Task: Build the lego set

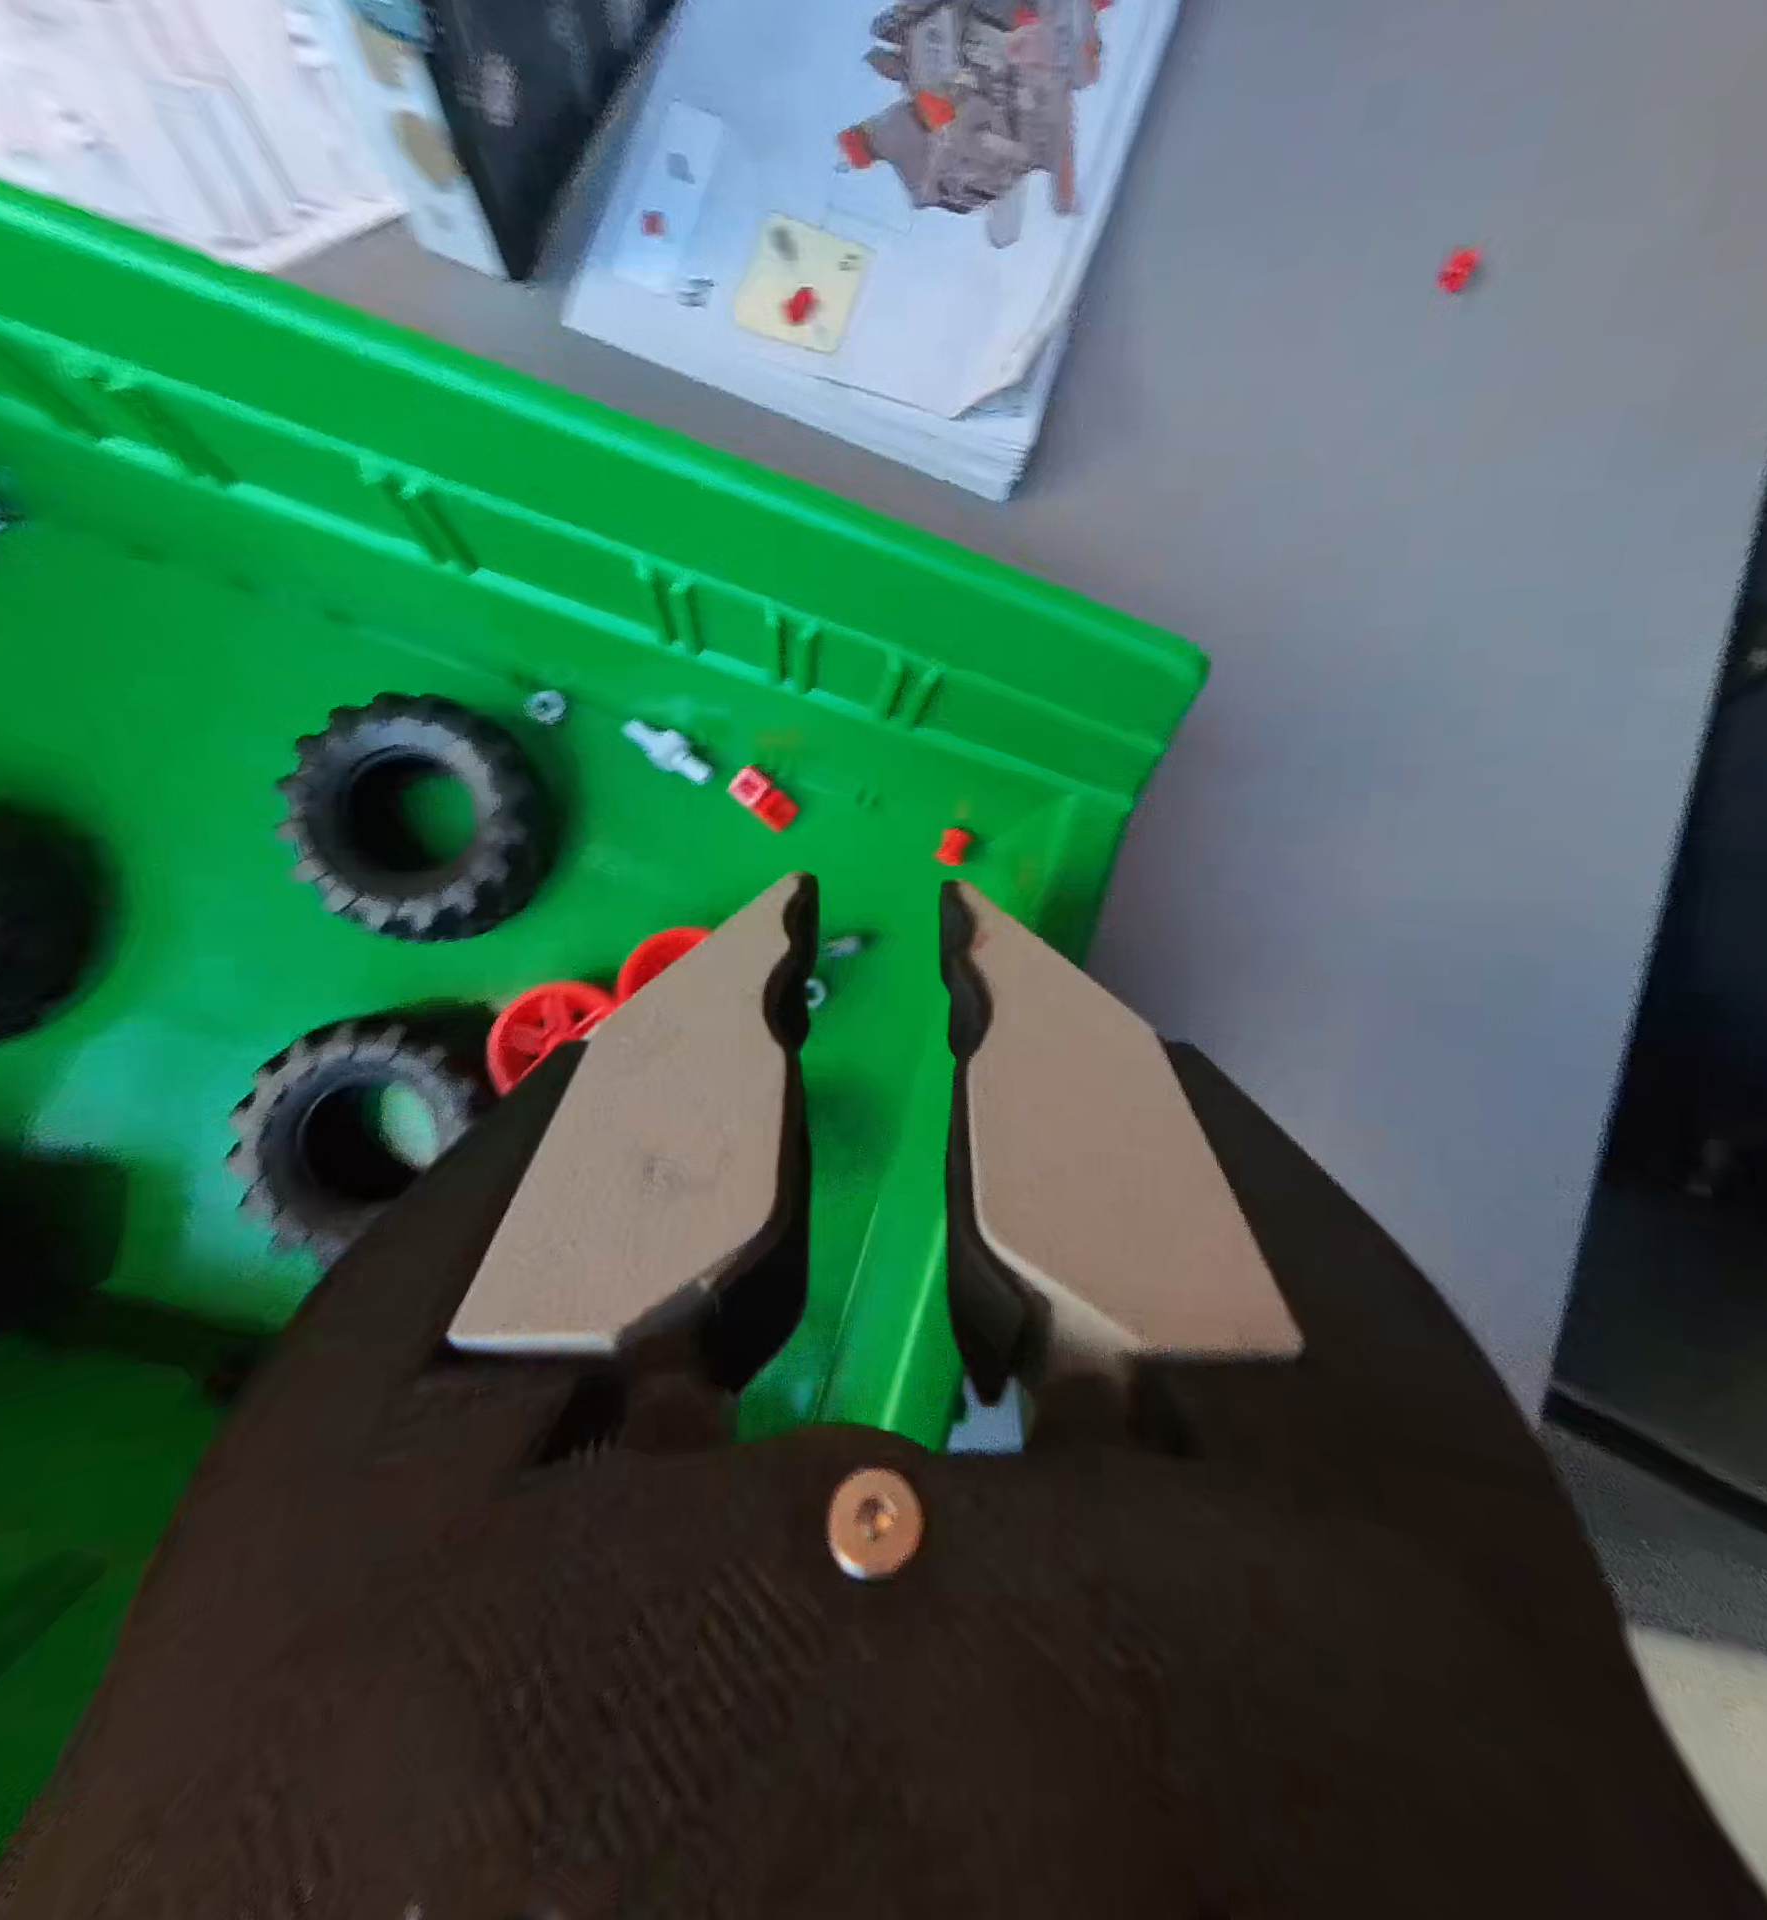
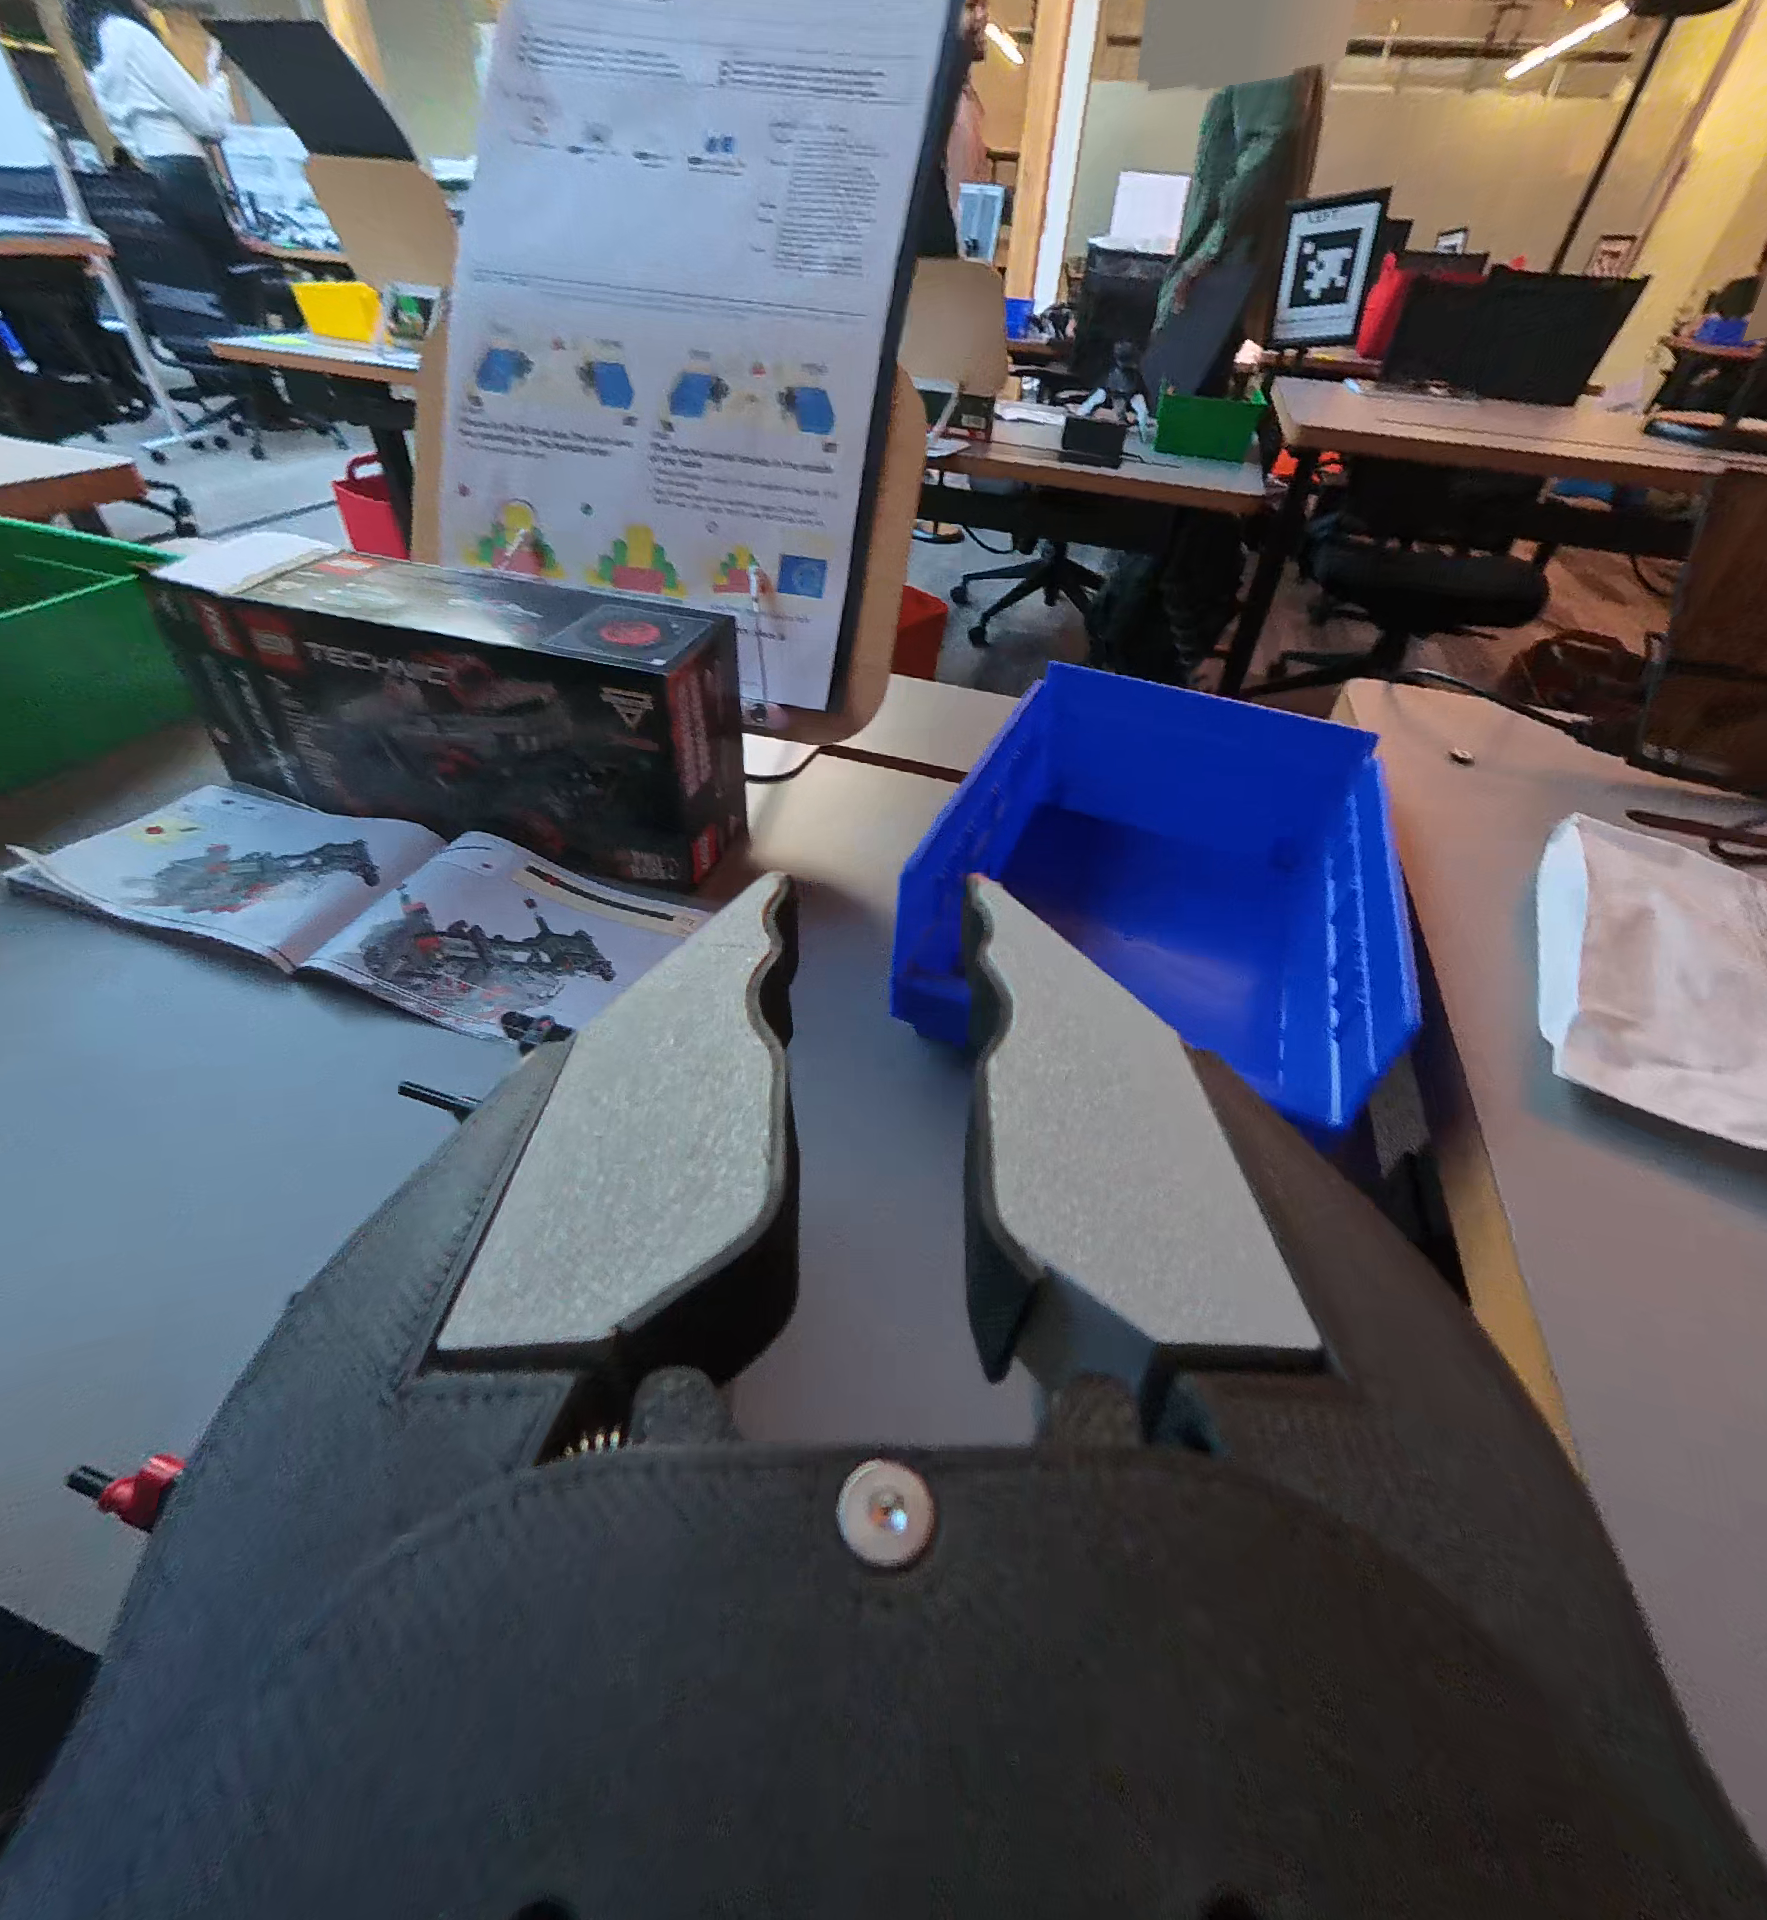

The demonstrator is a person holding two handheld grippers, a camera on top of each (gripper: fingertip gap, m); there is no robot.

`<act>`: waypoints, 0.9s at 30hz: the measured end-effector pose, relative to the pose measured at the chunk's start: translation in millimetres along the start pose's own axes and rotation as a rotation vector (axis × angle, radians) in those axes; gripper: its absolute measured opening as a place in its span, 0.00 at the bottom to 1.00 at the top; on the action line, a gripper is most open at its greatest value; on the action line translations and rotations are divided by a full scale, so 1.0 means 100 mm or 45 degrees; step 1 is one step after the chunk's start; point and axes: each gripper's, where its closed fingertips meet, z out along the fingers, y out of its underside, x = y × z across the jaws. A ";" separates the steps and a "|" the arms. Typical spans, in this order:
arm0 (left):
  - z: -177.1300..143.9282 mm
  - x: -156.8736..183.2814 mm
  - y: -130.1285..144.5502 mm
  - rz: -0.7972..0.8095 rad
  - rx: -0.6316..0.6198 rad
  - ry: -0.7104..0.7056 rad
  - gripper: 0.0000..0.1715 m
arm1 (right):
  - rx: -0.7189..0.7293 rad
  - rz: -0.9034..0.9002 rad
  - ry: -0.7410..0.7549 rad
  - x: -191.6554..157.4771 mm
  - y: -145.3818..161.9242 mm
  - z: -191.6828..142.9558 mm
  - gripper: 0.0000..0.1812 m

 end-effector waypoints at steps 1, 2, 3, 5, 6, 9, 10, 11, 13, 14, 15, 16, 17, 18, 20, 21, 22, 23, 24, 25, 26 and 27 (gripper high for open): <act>0.05 0.04 -0.01 0.011 -0.020 0.080 0.10 | -0.007 -0.016 -0.020 -0.05 -0.01 0.03 0.15; 0.10 0.06 -0.02 0.018 -0.047 0.127 0.10 | -0.024 -0.033 -0.046 -0.10 -0.02 0.07 0.16; 0.16 0.07 -0.02 0.030 -0.087 0.164 0.10 | -0.047 -0.047 -0.072 -0.16 -0.02 0.11 0.17; 0.28 0.11 0.00 0.091 -0.178 0.215 0.09 | -0.092 -0.073 -0.113 -0.26 -0.04 0.19 0.18; 0.33 0.12 0.03 0.123 -0.228 0.231 0.09 | -0.106 -0.087 -0.124 -0.30 -0.07 0.23 0.18; 0.45 0.15 0.19 0.175 -0.385 0.268 0.09 | -0.109 -0.096 -0.158 -0.40 -0.20 0.32 0.18; 0.47 0.17 0.22 0.185 -0.406 0.283 0.05 | -0.110 -0.098 -0.168 -0.43 -0.23 0.35 0.18; 0.48 0.19 0.23 0.180 -0.408 0.303 0.02 | -0.115 -0.106 -0.173 -0.46 -0.26 0.38 0.18; 0.53 0.17 0.22 0.125 -0.418 0.276 0.04 | -0.135 -0.131 -0.177 -0.51 -0.28 0.46 0.18; 0.55 0.17 0.23 0.117 -0.426 0.258 0.04 | -0.147 -0.141 -0.182 -0.53 -0.29 0.50 0.18; 0.58 0.15 0.24 0.128 -0.439 0.227 0.03 | -0.158 -0.149 -0.190 -0.55 -0.29 0.54 0.18; 0.60 0.13 0.26 0.147 -0.453 0.191 0.02 | -0.169 -0.155 -0.197 -0.56 -0.30 0.58 0.18; 0.62 0.12 0.25 0.163 -0.450 0.163 0.02 | -0.176 -0.156 -0.205 -0.56 -0.30 0.62 0.19; 0.63 0.12 0.24 0.183 -0.443 0.136 0.02 | -0.177 -0.153 -0.213 -0.56 -0.31 0.65 0.19; 0.64 0.10 0.22 0.218 -0.427 0.093 0.02 | -0.162 -0.140 -0.224 -0.56 -0.35 0.68 0.19; 0.65 0.10 0.20 0.218 -0.408 0.086 0.02 | -0.151 -0.135 -0.225 -0.55 -0.36 0.69 0.18; 0.66 0.10 0.19 0.205 -0.391 0.088 0.02 | -0.145 -0.133 -0.225 -0.54 -0.36 0.69 0.18; 0.66 0.10 0.19 0.194 -0.380 0.096 0.02 | -0.145 -0.130 -0.226 -0.54 -0.36 0.69 0.18; 0.65 0.10 0.21 0.185 -0.376 0.101 0.03 | -0.148 -0.128 -0.230 -0.55 -0.34 0.69 0.18; 0.63 0.08 0.22 0.176 -0.371 0.099 0.04 | -0.152 -0.129 -0.231 -0.55 -0.33 0.68 0.18; 0.61 0.07 0.24 0.168 -0.366 0.094 0.05 | -0.157 -0.132 -0.231 -0.56 -0.32 0.68 0.18; 0.59 0.06 0.25 0.164 -0.356 0.098 0.06 | -0.158 -0.134 -0.232 -0.56 -0.31 0.67 0.18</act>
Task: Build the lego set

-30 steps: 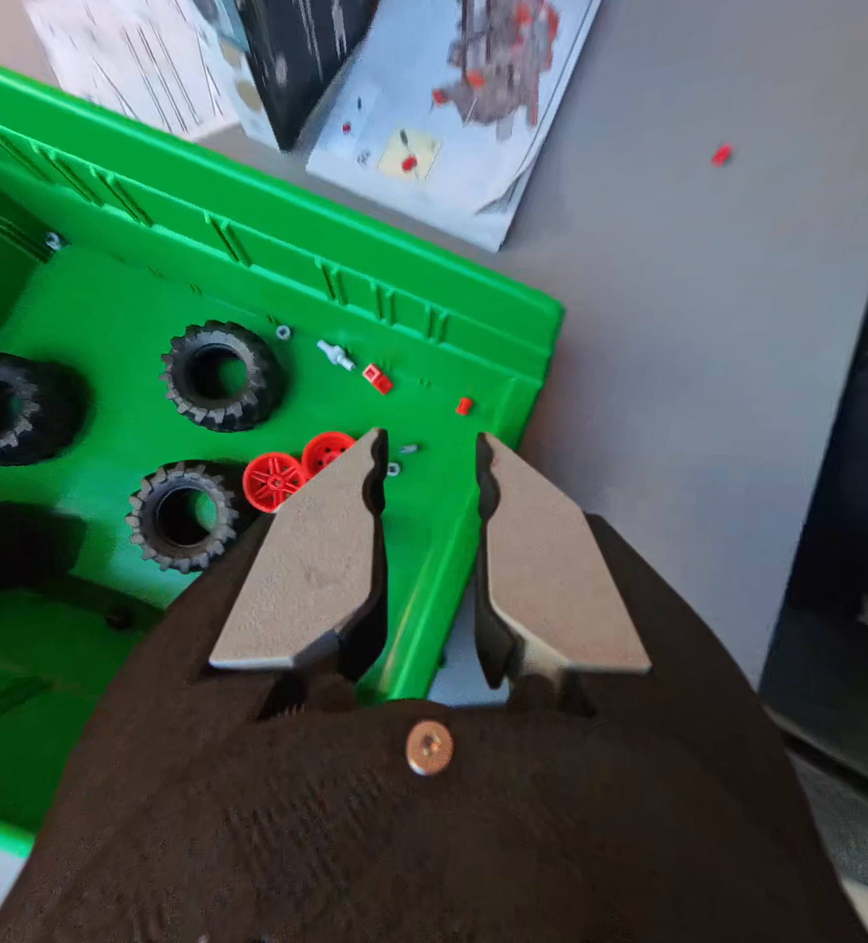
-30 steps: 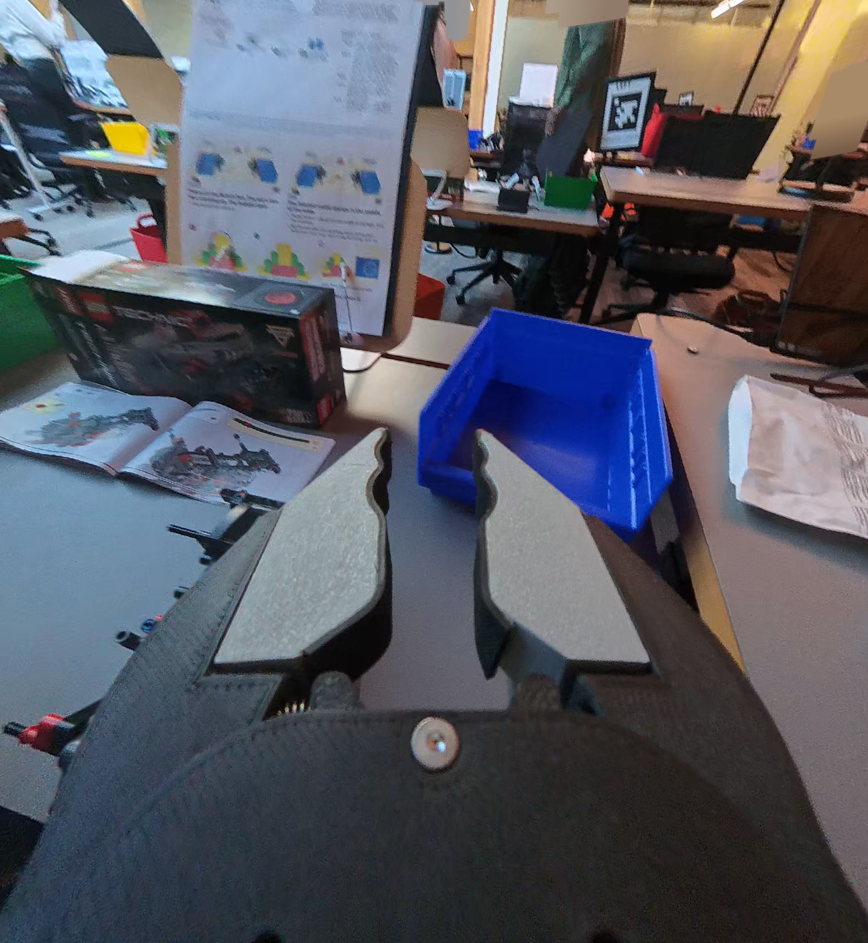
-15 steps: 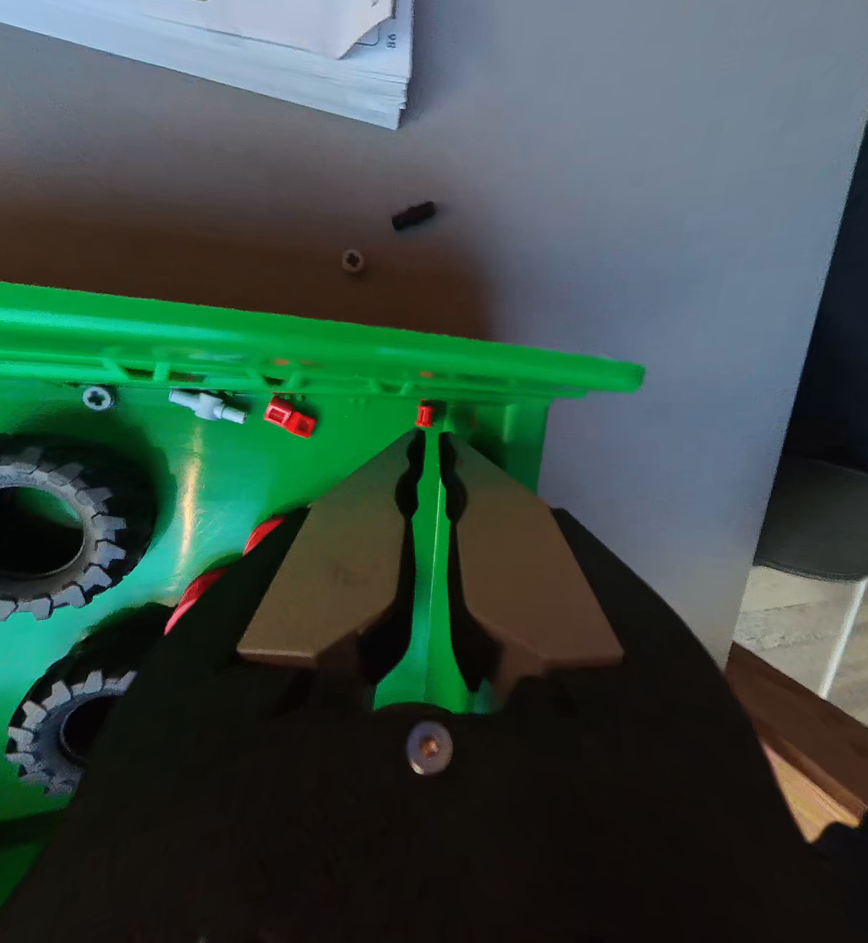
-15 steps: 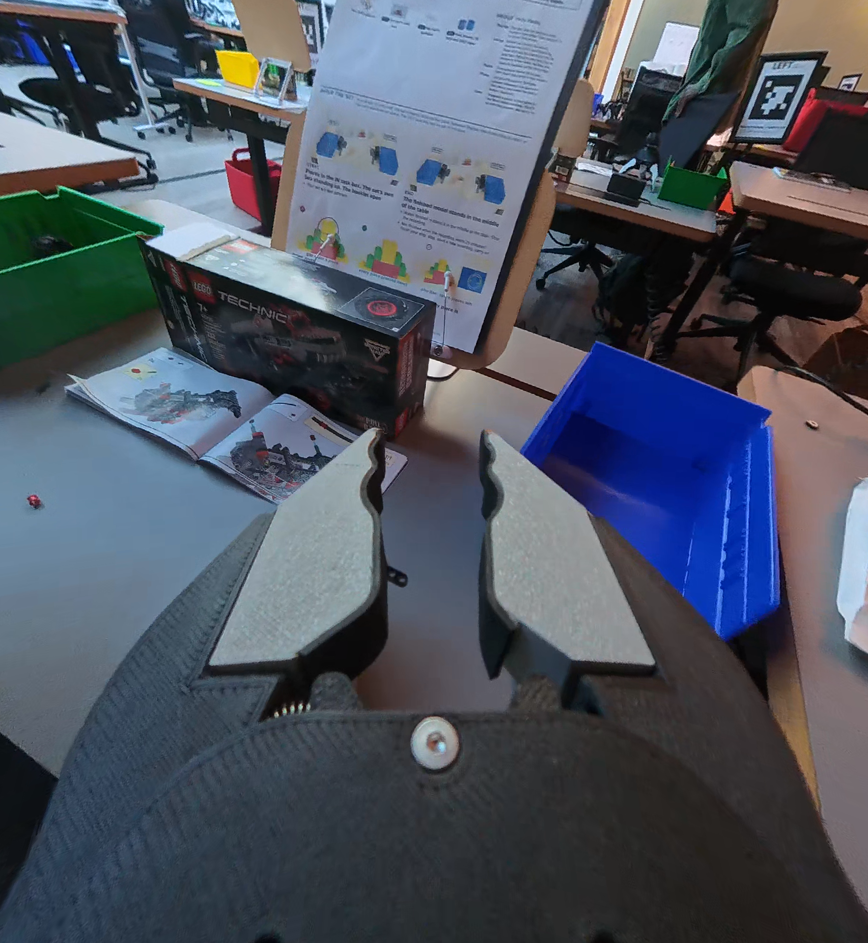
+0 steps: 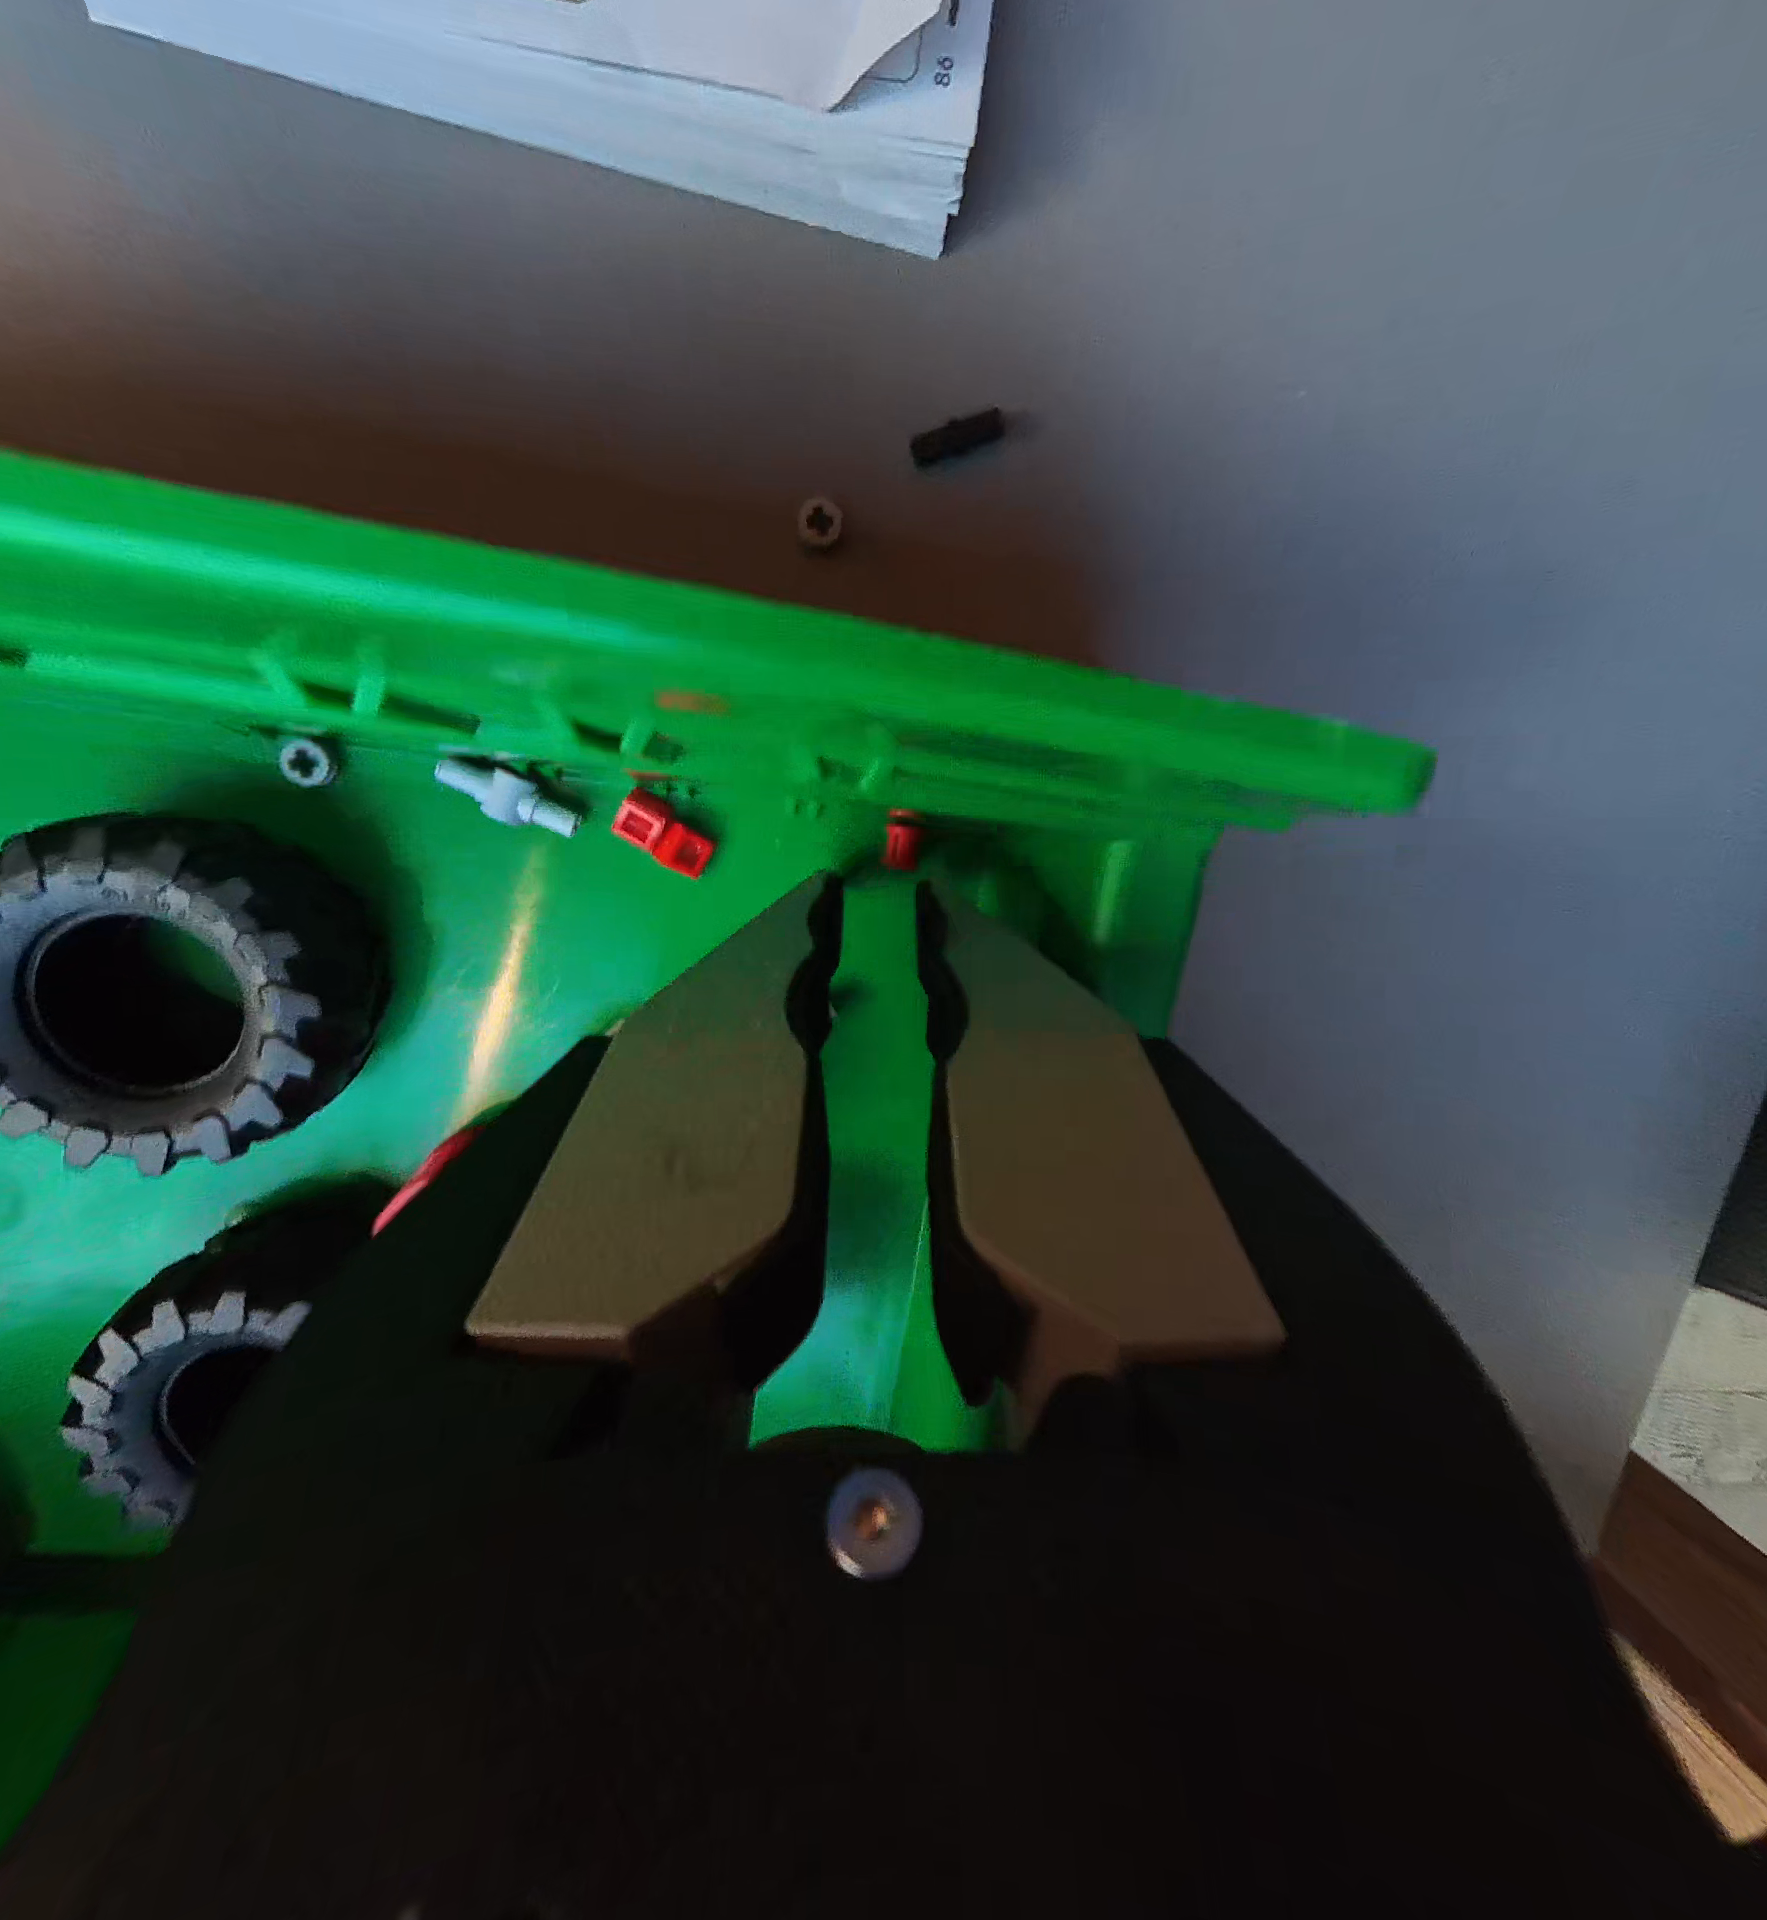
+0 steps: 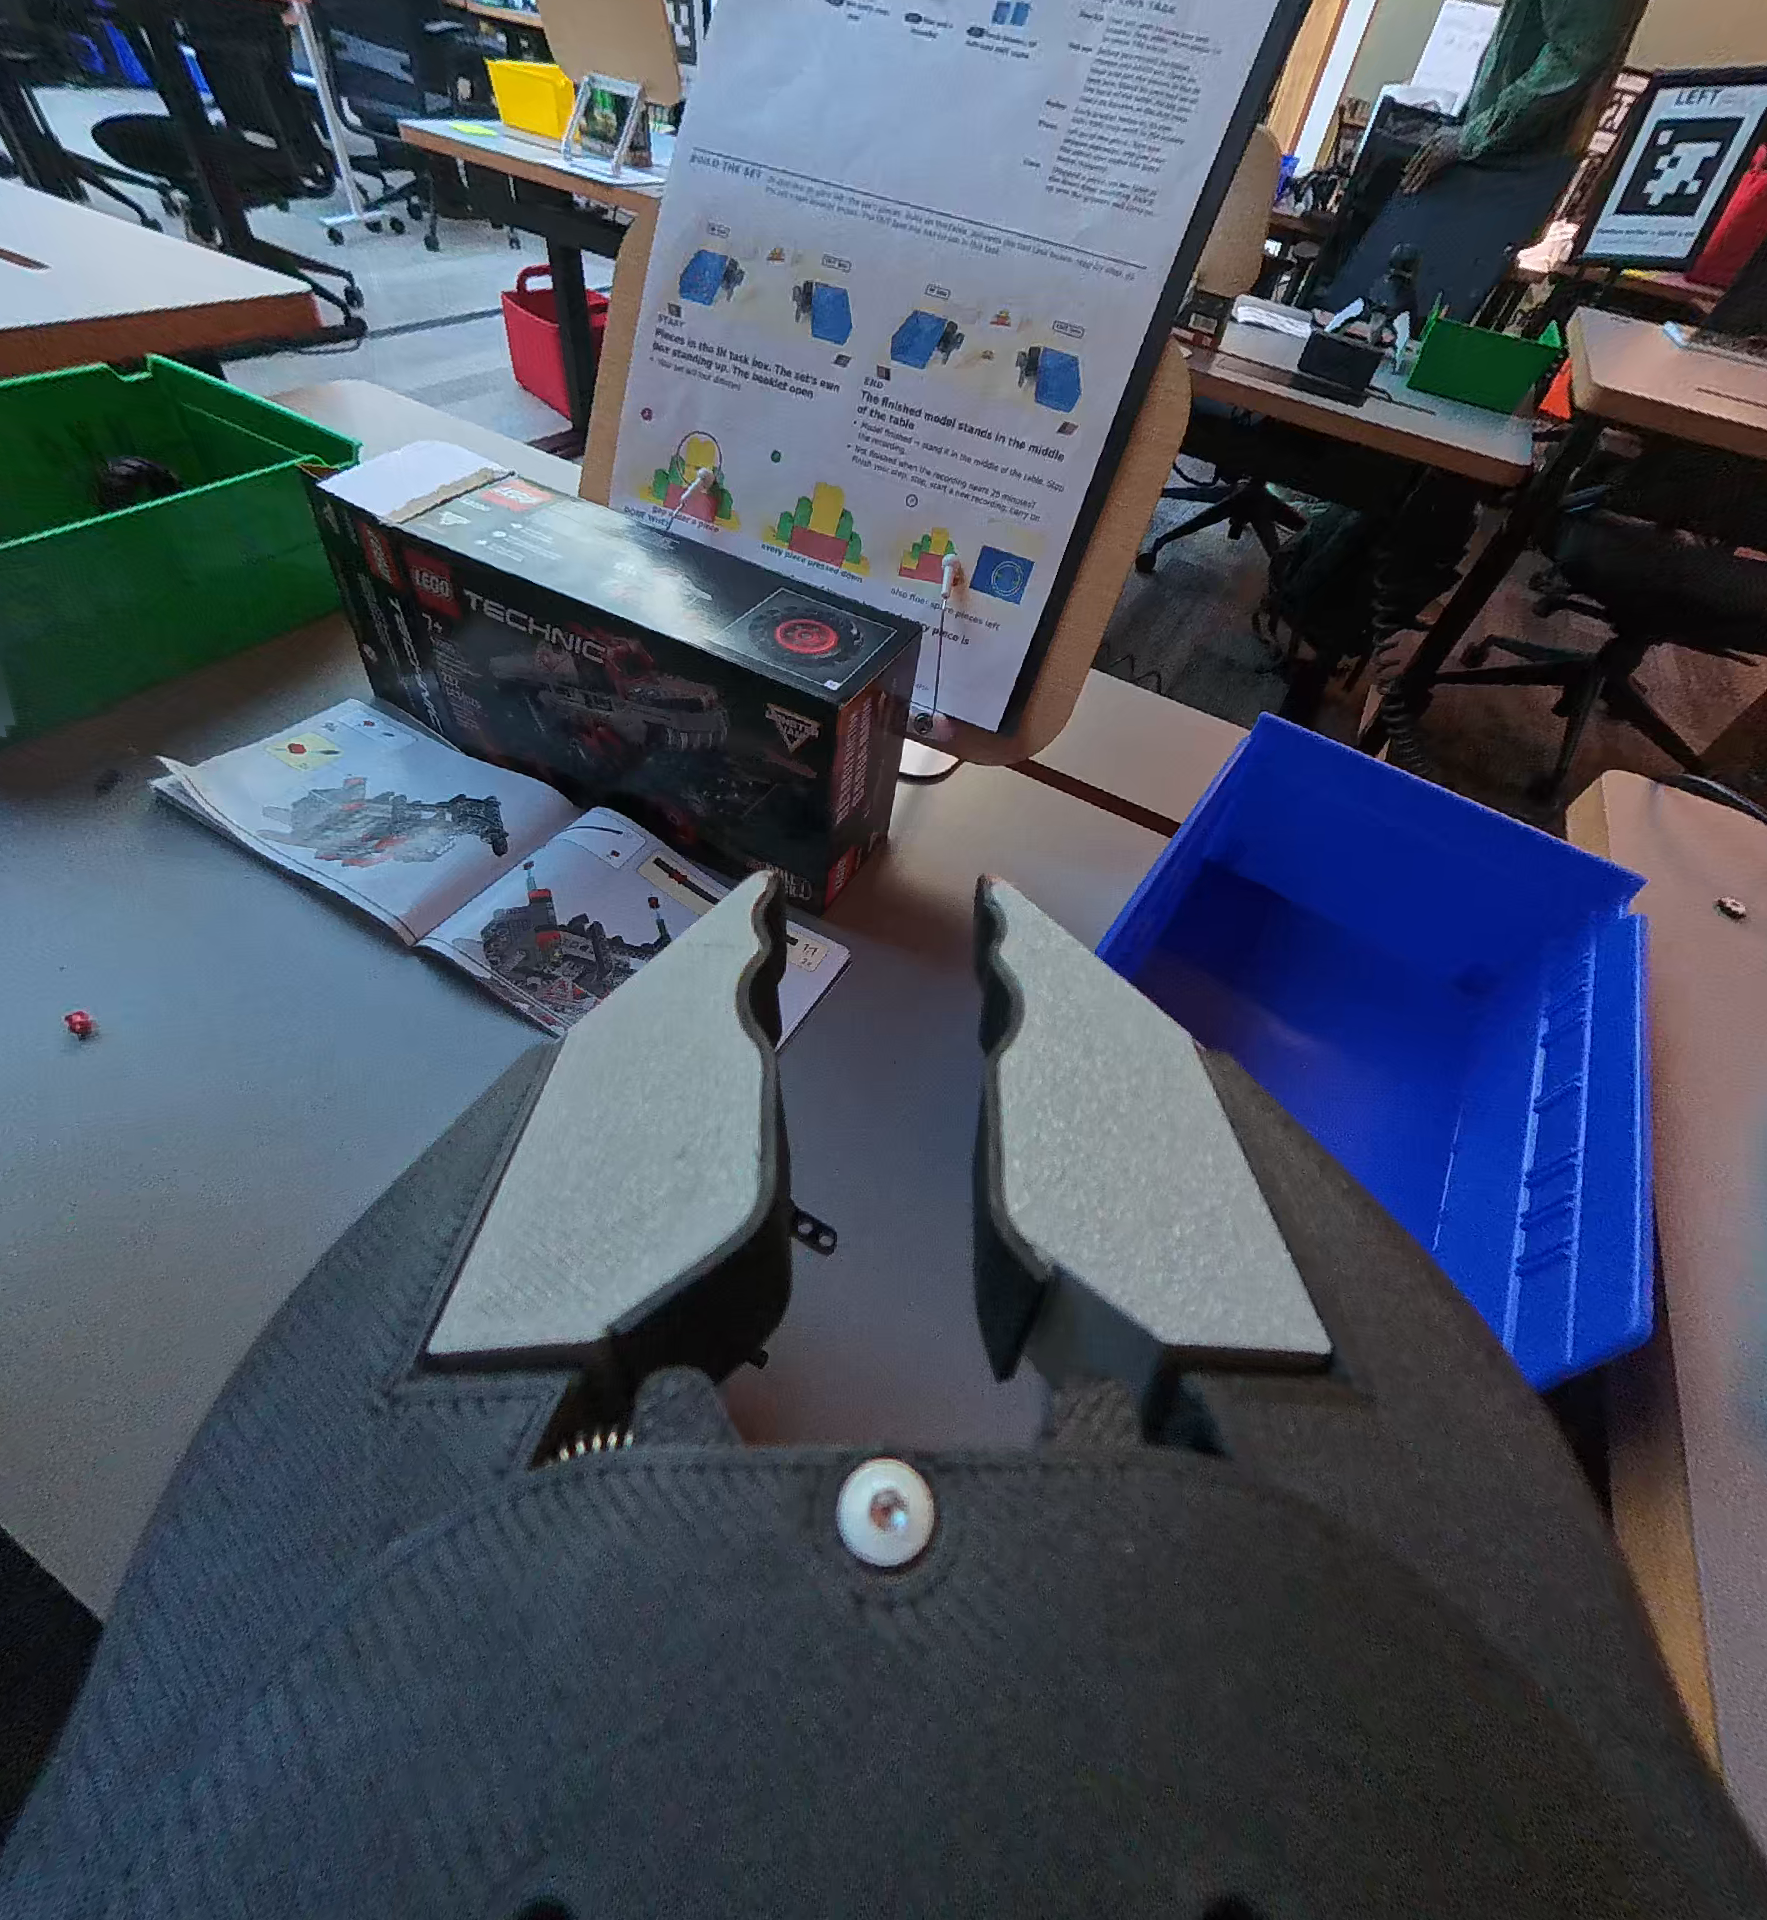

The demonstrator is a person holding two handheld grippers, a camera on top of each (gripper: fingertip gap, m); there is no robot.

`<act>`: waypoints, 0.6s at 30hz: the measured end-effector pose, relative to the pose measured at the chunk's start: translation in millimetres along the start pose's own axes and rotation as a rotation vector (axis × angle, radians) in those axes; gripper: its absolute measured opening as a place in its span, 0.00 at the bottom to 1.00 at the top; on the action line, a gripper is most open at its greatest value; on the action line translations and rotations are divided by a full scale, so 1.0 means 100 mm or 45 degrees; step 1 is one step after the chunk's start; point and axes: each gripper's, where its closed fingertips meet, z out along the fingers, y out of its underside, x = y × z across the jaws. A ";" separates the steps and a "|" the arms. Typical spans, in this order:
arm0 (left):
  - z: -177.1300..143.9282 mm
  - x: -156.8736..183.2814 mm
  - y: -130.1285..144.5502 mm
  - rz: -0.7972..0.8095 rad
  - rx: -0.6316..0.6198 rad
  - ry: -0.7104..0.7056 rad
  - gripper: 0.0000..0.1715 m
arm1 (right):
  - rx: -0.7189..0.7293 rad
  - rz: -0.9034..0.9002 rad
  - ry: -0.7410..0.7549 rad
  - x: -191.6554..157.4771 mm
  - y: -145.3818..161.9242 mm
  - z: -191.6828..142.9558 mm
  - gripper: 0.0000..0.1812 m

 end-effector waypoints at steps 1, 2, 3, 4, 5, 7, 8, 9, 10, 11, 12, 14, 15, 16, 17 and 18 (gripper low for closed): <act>-0.02 0.00 0.01 -0.004 0.014 0.006 0.07 | 0.001 -0.001 -0.001 -0.01 0.00 -0.01 0.18; -0.03 0.00 0.02 -0.011 0.022 0.008 0.07 | 0.004 -0.002 0.000 -0.02 -0.01 -0.03 0.17; -0.05 0.00 0.02 -0.009 0.034 0.009 0.08 | 0.008 -0.003 0.002 -0.02 -0.02 -0.04 0.17; -0.06 0.01 0.01 0.000 0.051 0.010 0.07 | 0.012 -0.004 0.003 -0.03 -0.03 -0.06 0.17; -0.06 0.02 -0.01 0.009 0.065 0.012 0.07 | 0.014 -0.004 0.005 -0.04 -0.03 -0.08 0.17; -0.04 0.03 -0.07 0.014 0.090 0.025 0.08 | 0.025 -0.007 0.013 -0.05 -0.05 -0.12 0.17; -0.02 0.03 -0.09 0.008 0.089 0.039 0.08 | 0.033 -0.006 0.014 -0.06 -0.06 -0.14 0.17; 0.01 0.03 -0.09 0.006 0.074 0.051 0.08 | 0.037 -0.007 0.016 -0.07 -0.07 -0.16 0.17; 0.04 0.02 -0.08 0.012 0.052 0.049 0.07 | 0.037 -0.010 0.020 -0.08 -0.07 -0.18 0.17; 0.05 0.02 -0.09 0.024 0.050 0.049 0.05 | 0.037 -0.016 0.025 -0.09 -0.08 -0.20 0.17; 0.06 0.02 -0.10 0.030 0.045 0.042 0.05 | 0.040 -0.020 0.030 -0.09 -0.09 -0.23 0.16; 0.06 0.00 -0.09 0.042 0.035 0.012 0.02 | 0.053 -0.024 0.036 -0.10 -0.12 -0.28 0.16; 0.06 0.00 -0.09 0.055 0.032 0.004 0.02 | 0.063 -0.024 0.039 -0.10 -0.14 -0.30 0.16; 0.06 0.00 -0.09 0.055 0.031 -0.001 0.02 | 0.073 -0.022 0.035 -0.11 -0.15 -0.33 0.16; 0.05 -0.01 -0.08 0.045 0.031 -0.011 0.02 | 0.081 -0.017 0.027 -0.12 -0.16 -0.34 0.16; 0.04 -0.04 -0.07 0.033 0.032 -0.032 0.02 | 0.086 -0.015 0.019 -0.13 -0.16 -0.36 0.16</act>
